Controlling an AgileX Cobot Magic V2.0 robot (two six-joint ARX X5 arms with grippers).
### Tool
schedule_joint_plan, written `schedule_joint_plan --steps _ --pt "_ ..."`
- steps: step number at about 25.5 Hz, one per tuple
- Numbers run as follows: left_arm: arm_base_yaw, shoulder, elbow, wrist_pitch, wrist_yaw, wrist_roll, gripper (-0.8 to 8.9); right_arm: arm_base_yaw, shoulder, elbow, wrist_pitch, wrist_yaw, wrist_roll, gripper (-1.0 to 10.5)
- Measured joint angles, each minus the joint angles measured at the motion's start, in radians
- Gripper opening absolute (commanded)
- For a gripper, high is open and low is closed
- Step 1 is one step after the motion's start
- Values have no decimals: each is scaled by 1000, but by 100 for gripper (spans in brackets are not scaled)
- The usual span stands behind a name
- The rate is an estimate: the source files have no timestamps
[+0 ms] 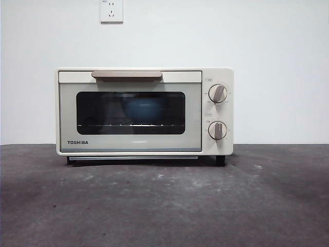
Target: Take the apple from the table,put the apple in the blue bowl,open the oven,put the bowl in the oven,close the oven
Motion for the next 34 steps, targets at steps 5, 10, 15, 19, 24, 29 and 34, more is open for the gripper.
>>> schedule_joint_plan --steps 5,10,15,19,24,29,34 --pt "0 0 0 0 0 0 7 0 -24 0 2 0 0 5" --pt "0 0 0 59 -10 97 7 0 -59 0 2 0 0 5" --pt "15 -5 -1 214 -182 220 7 0 -86 0 2 0 0 5" --pt "83 -56 -55 347 -277 314 7 0 -113 0 2 0 0 5" --pt "175 -147 -194 492 -322 374 7 0 -140 0 2 0 0 5" --pt "240 -261 -365 587 -326 377 7 0 -167 0 2 0 0 5" --pt "266 -335 -507 586 -326 350 7 0 -189 0 2 0 0 5"
